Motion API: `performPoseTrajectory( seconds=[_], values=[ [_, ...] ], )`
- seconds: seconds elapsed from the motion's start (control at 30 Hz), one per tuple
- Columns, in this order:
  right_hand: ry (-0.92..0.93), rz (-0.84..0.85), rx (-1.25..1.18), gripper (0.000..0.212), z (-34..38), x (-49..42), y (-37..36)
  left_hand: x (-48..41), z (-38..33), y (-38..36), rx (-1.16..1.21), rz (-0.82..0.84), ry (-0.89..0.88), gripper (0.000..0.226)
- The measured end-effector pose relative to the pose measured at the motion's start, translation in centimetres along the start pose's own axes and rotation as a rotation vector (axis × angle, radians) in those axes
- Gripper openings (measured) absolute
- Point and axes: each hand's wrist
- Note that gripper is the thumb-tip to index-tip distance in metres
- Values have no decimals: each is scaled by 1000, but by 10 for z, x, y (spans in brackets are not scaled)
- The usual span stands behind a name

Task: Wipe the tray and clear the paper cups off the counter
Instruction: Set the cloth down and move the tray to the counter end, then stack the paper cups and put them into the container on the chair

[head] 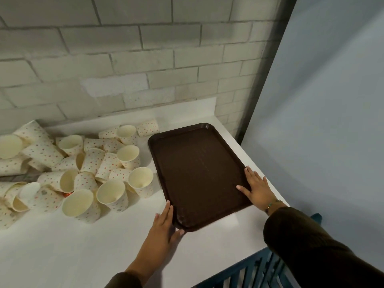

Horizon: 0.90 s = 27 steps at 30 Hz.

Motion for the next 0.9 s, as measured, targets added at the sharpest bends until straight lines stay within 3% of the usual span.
performPoseTrajectory(
  seconds=[0.6, 0.73, 0.9],
  values=[
    [-25, 4, -60, 79, 2, 5, 1, 0, -3, 14, 71, 120, 88, 84],
    [-70, -129, 28, 76, 21, 5, 5, 15, -7, 37, 164, -26, 61, 71],
    [106, -196, -151, 62, 96, 19, -6, 54, 14, 72, 210, -321, 175, 37]
  ],
)
Point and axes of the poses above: each hand's wrist, its own x-axis away from the middle knuckle, its own y-axis out of the back of the hand, z = x × y, and after that the axes turned 2 degrees about -x, right-handed
